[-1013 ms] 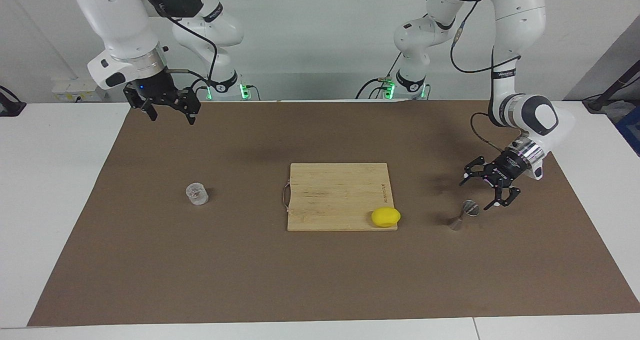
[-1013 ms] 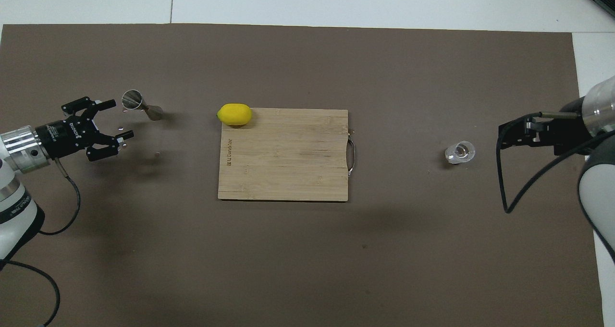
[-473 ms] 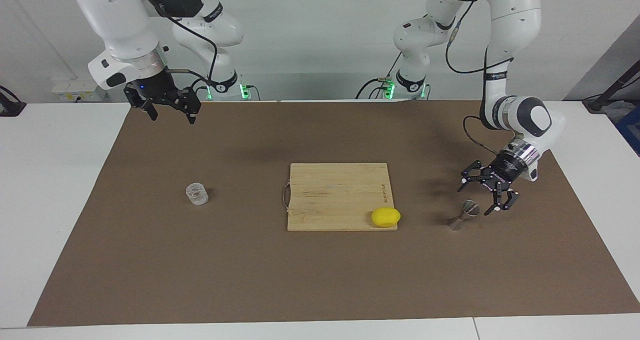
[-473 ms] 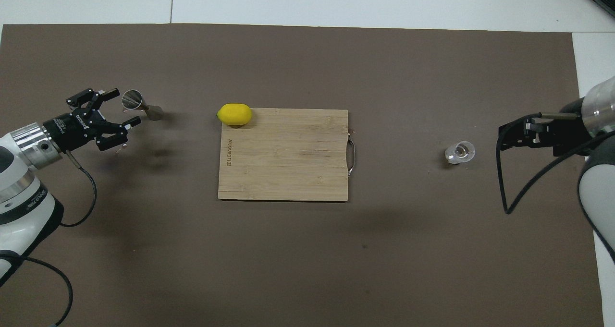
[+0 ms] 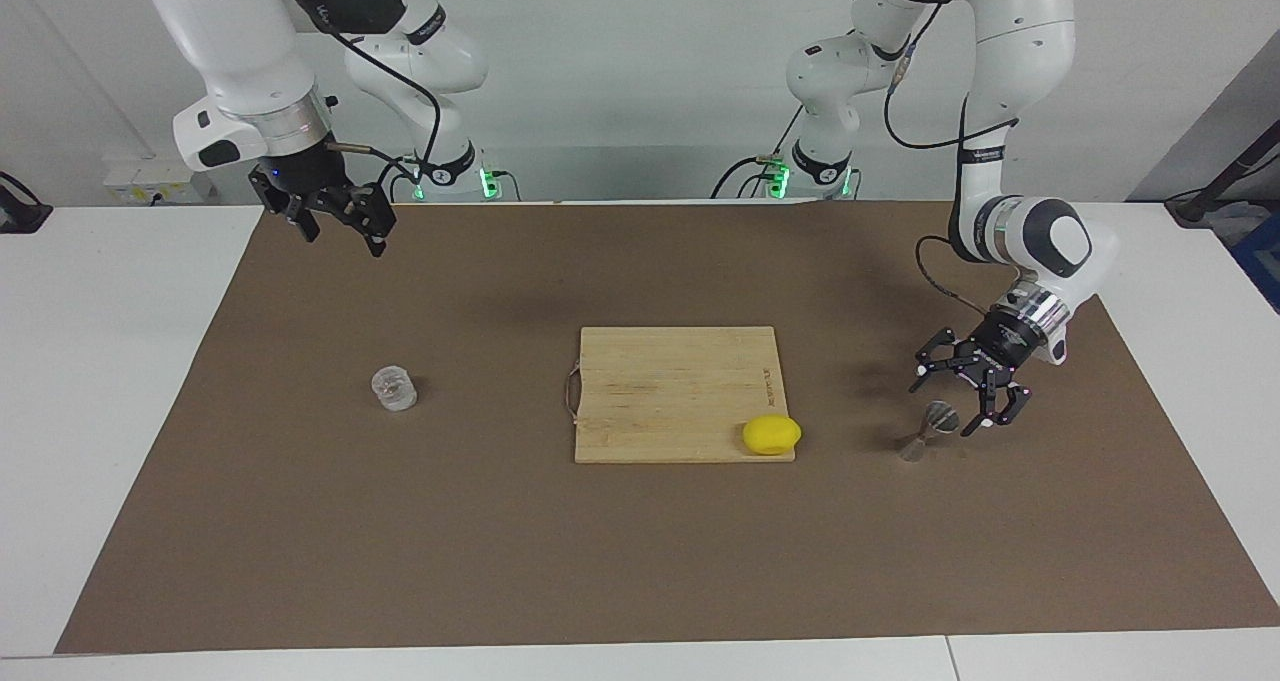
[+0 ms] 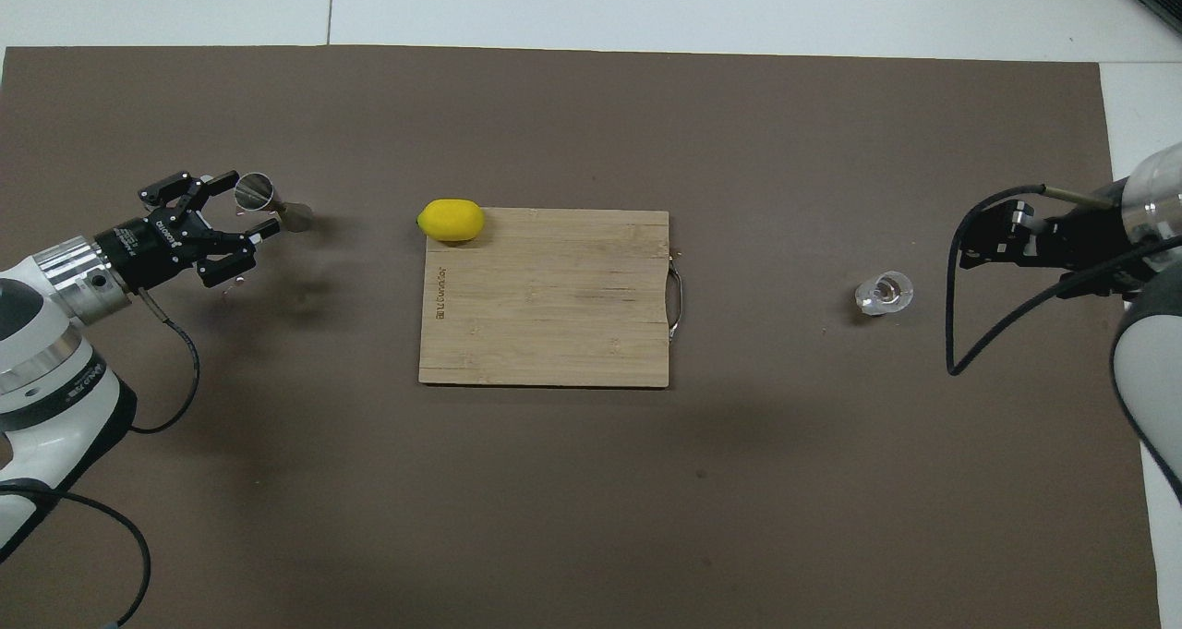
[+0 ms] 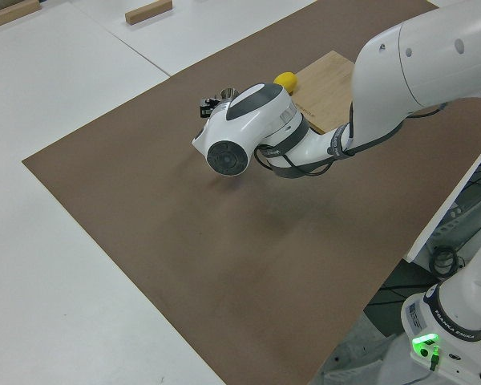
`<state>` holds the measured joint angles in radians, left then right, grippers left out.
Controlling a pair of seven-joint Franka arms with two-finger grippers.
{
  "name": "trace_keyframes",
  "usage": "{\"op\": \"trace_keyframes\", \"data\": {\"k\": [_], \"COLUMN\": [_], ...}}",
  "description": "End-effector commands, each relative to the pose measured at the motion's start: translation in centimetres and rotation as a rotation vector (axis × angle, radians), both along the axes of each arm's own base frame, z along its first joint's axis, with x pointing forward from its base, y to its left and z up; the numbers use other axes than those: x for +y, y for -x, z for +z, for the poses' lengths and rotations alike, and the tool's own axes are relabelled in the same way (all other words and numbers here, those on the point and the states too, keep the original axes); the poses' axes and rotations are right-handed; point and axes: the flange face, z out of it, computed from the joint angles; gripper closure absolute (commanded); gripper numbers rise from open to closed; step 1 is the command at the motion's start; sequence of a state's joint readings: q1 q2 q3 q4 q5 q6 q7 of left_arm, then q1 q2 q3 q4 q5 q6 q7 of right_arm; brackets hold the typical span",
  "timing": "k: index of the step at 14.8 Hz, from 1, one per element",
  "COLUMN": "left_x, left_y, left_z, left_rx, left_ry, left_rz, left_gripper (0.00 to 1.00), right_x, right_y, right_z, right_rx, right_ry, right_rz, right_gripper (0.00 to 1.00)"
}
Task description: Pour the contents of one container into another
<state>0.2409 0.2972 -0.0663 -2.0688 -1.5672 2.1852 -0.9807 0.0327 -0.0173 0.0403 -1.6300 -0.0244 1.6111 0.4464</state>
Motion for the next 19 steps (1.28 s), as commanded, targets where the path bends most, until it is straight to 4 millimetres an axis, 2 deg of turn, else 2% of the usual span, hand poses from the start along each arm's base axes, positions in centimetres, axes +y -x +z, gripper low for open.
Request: {"op": "trace_keyframes", "data": {"k": [1, 3, 4, 5, 6, 7, 10, 12, 14, 16, 18, 19], "left_x": [-0.1, -0.1, -0.2, -0.2, -0.2, -0.2, -0.5, -2.0, -5.0, -9.6, -16.6, -20.3], "left_y": [0.2, 0.2, 0.2, 0.2, 0.2, 0.2, -0.1, -1.1, -2.1, -2.7, -2.1, -1.5], "left_z": [-0.2, -0.2, -0.2, -0.2, -0.3, -0.3, 0.5, 2.3, 4.2, 6.0, 8.1, 8.4], "left_rx": [0.01, 0.005, 0.0, -0.003, -0.001, 0.0, -0.006, -0.049, -0.082, -0.074, -0.091, -0.087], "left_ry": [0.003, 0.007, 0.003, 0.001, 0.003, 0.003, 0.018, 0.059, 0.083, 0.135, 0.136, 0.115], "left_rz": [0.027, 0.03, 0.025, 0.024, 0.025, 0.025, 0.006, -0.059, -0.121, -0.185, -0.275, -0.307], "left_gripper": [0.27, 0.31, 0.38, 0.53, 0.93, 1.0, 1.0, 1.0, 1.0, 1.0, 1.0, 1.0], "right_x": [0.1, -0.3, -0.6, -0.8, -1.6, -2.3, -3.6, -5.0, -6.6, -8.0, -8.8, -9.1], "right_y": [-0.7, -1.2, -1.5, -1.8, -2.2, -2.4, -3.0, -3.9, -4.8, -4.9, -4.5, -4.4], "right_z": [-1.1, -2.0, -2.4, -2.7, -3.5, -4.0, -6.7, -9.2, -12.0, -14.8, -17.4, -18.4], "right_rx": [-0.008, 0.006, 0.009, 0.001, 0.009, 0.018, 0.043, 0.093, 0.152, 0.164, 0.168, 0.177], "right_ry": [-0.009, -0.007, -0.008, -0.016, -0.03, -0.064, -0.102, -0.139, -0.191, -0.236, -0.277, -0.296], "right_rz": [-0.17, -0.241, -0.279, -0.317, -0.361, -0.404, -0.52, -0.615, -0.677, -0.744, -0.806, -0.827], "right_gripper": [0.08, 0.08, 0.08, 0.08, 0.08, 0.08, 0.08, 0.08, 0.08, 0.06, 0.04, 0.03]}}
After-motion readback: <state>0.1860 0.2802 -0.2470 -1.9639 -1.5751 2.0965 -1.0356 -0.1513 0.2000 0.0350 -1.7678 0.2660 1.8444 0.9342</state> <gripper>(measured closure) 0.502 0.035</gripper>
